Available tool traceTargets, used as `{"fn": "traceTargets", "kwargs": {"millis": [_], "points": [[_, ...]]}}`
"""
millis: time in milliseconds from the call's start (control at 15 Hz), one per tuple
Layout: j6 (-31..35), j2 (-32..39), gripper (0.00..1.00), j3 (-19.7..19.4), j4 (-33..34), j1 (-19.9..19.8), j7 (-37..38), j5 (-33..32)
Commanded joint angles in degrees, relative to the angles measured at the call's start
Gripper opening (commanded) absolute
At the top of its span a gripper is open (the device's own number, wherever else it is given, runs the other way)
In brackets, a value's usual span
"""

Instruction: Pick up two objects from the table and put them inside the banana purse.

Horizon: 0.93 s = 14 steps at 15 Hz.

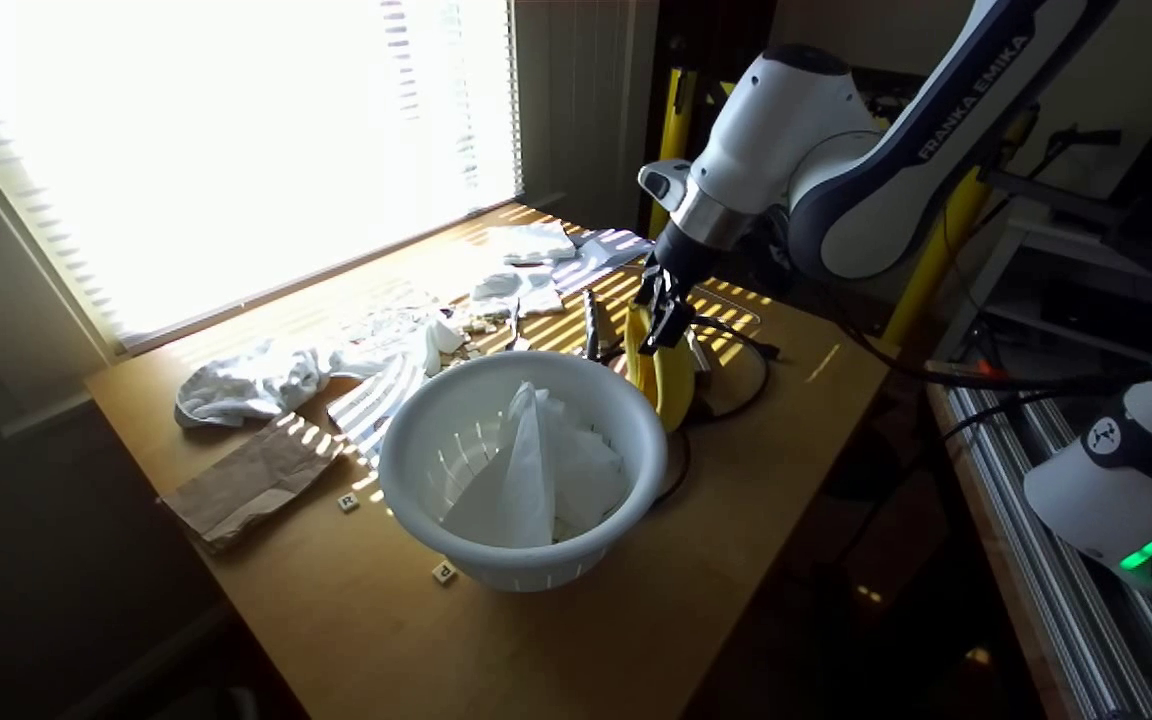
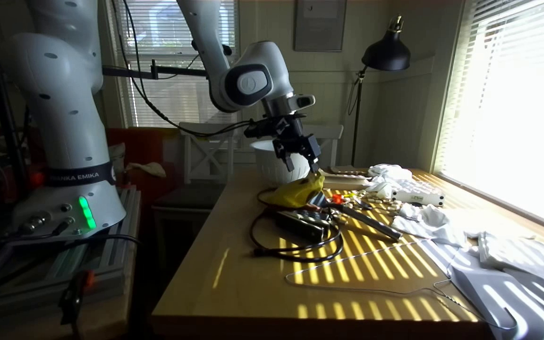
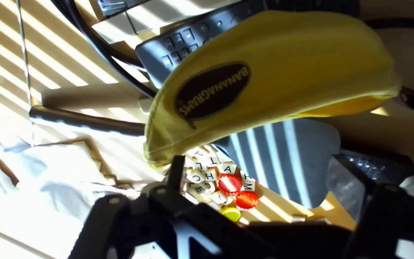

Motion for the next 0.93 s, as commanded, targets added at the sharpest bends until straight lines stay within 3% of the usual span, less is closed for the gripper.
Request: {"fn": "traceTargets", "kwargs": {"millis": [0,67,200,533,600,733,800,867], "points": [[7.2,-2.8,1.00,1.2,-2.9,-1.3,0.2,2.3],[9.5,-2.0,1.00,1.1,-2.6,-1.4,0.8,2.6],[13.1,-0.4,1.00,4.5,-2.7,-4.3,3.2,2.8],[16.3,2.8,1.00,11.1,-2.1,-10.7,8.4,-0.1],[17.4,3.4,1.00,6.2,-0.8,-7.0,6.3,3.4],[12.8,5.9,1.00,2.8,2.8,-5.2,5.4,5.9],[14.9,3.2,1.00,5.9,-0.5,-7.5,6.7,3.1],[14.2,4.0,1.00,4.4,0.4,-7.1,6.4,3.5]]}}
